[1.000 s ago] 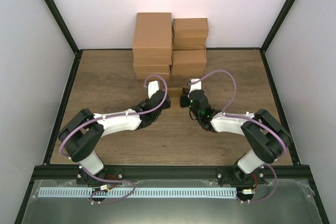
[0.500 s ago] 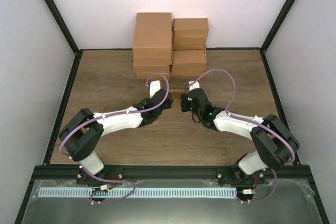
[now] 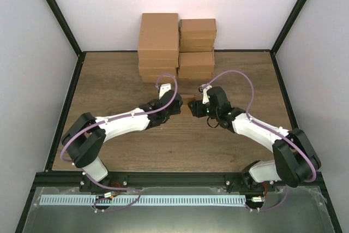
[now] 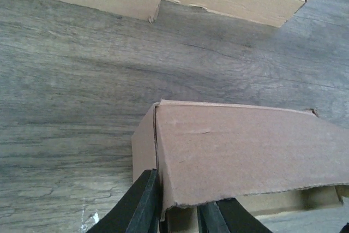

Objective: Fold the paper box

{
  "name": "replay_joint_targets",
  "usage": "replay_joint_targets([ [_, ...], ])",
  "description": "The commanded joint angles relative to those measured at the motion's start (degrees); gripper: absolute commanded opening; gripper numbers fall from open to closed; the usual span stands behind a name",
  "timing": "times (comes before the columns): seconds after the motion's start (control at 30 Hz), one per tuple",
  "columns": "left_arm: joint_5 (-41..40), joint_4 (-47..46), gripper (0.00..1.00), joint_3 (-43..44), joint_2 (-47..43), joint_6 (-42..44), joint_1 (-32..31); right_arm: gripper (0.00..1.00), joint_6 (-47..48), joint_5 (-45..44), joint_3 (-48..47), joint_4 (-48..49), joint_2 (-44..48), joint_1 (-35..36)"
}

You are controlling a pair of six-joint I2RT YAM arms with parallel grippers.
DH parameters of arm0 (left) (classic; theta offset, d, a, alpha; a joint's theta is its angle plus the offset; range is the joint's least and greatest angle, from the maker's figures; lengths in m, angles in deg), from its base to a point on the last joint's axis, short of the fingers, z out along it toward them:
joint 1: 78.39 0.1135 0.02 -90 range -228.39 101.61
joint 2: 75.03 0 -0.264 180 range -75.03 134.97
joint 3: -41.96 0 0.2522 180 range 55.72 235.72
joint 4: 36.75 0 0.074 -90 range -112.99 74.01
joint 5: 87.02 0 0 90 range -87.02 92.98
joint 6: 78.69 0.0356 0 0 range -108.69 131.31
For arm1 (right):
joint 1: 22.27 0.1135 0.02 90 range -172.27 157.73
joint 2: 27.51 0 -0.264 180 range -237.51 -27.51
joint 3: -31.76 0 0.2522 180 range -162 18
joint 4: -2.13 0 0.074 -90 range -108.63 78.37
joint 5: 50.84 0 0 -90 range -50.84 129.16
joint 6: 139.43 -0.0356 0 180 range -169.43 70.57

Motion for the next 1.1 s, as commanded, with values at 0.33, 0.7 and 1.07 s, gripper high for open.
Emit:
replay_joint_targets([
  [0.33, 6.32, 7.82, 0.42, 1.49, -1.81, 2.11, 0.66, 0.96, -0.33, 9.16, -7.77, -7.35, 0.43, -3.63],
  [0.7, 7.62, 13.68, 0.69, 2.35, -9.29, 3.25, 0.69, 1.00, -0.66, 13.83, -10.73, -11.10, 2.97, -7.68],
  [1.07, 27.84, 11.33, 0.68, 3.89, -12.25, 9.90, 10.33, 0.87, -2.80, 22.03, -15.72, -11.01, 0.99, -12.27],
])
